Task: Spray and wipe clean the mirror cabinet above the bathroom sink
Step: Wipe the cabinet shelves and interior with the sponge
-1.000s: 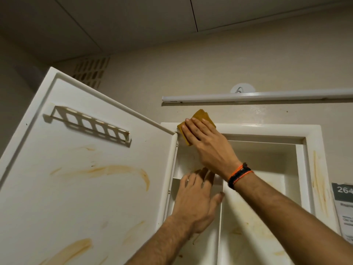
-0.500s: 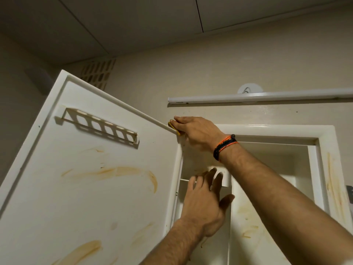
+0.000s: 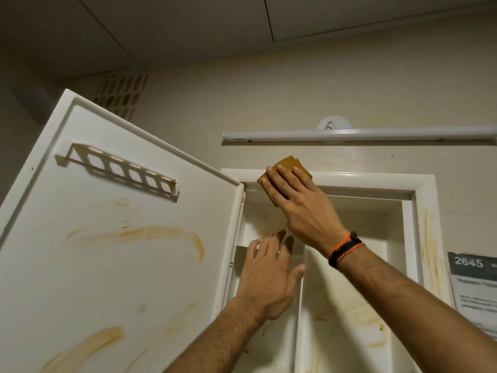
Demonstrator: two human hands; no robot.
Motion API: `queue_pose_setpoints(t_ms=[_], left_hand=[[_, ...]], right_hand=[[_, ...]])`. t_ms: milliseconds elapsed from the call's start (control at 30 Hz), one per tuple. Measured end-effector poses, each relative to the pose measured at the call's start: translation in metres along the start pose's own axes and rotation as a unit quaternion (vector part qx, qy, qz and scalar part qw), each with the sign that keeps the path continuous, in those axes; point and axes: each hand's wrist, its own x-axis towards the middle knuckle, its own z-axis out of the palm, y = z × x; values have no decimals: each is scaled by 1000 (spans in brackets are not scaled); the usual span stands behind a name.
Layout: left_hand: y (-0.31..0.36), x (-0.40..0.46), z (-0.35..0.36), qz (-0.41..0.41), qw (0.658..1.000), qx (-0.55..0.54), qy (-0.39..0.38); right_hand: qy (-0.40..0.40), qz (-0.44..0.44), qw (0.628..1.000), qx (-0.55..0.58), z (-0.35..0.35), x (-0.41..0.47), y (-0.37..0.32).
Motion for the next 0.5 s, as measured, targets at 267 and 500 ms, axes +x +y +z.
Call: queue_pose_setpoints(t_ms=[267,500], left_hand=[[2,0,-7,1,1000,3,14],[-6,-2,2,0,1000,-6,-2]], right_hand=[[28,28,999,23,0,31,-29],[64,56,996,25,-4,-34,13]])
